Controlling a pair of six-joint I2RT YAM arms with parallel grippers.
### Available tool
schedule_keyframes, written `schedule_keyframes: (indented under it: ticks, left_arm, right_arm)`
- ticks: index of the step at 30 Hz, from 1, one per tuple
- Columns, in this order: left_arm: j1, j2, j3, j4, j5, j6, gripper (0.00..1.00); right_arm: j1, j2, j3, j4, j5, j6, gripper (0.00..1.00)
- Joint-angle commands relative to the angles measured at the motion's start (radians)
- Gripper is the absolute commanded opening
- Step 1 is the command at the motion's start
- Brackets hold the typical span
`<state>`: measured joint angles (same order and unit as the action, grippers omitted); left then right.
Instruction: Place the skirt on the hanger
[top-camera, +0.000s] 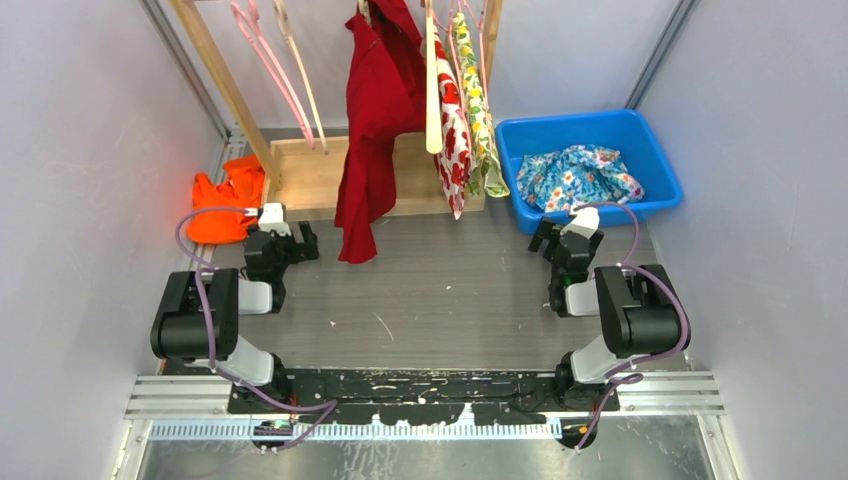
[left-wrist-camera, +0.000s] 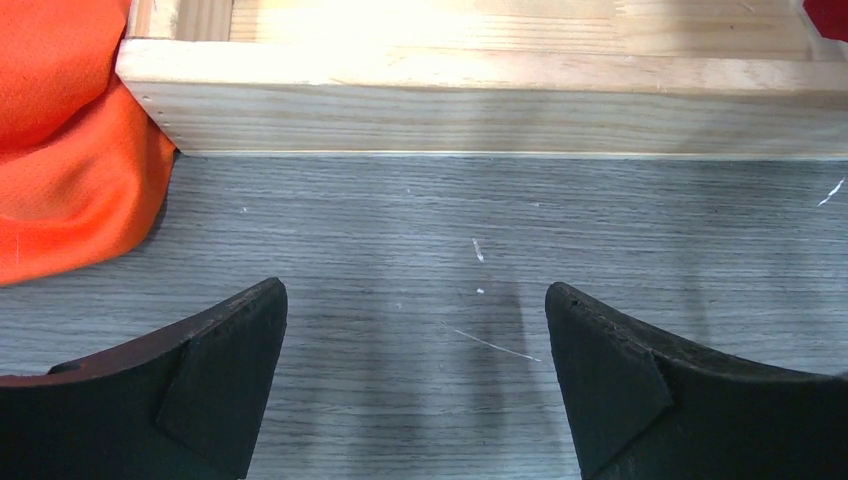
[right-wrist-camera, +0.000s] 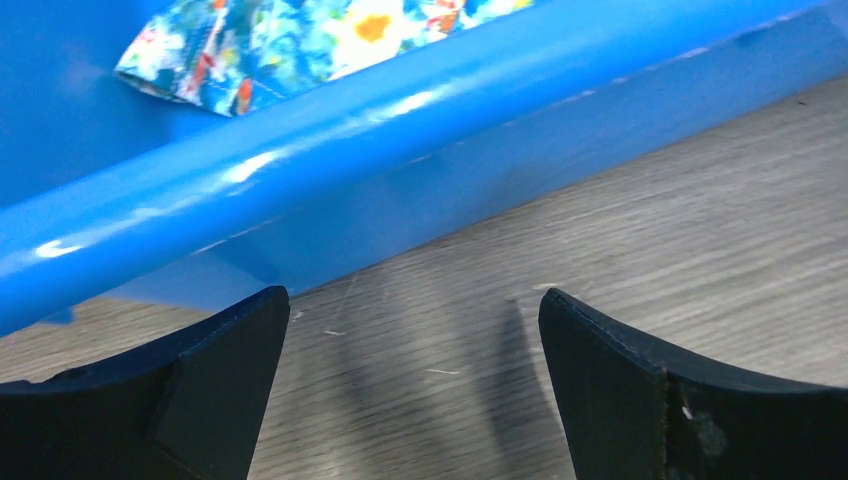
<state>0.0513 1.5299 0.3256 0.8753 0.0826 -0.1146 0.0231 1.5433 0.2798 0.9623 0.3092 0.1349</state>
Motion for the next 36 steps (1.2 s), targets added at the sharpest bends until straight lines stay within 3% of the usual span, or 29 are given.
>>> schedule_keyframes:
  ticks: [1, 24, 36]
  left_arm:
    - [-0.009, 0.013, 0.023, 0.073, -0.030, 0.022, 1.00]
    - [-0.028, 0.010, 0.029, 0.058, -0.059, 0.034, 1.00]
    - [-0.030, 0.016, 0.046, 0.029, 0.029, 0.073, 1.00]
  right_arm:
    - [0.001, -0.011, 0.014, 0.047, -0.093, -0.033, 1.00]
    - [-0.002, -0.005, 0.051, -0.010, -0.084, -0.027, 1.00]
    - [-0.002, -0.003, 0.050, -0.010, -0.085, -0.026, 1.00]
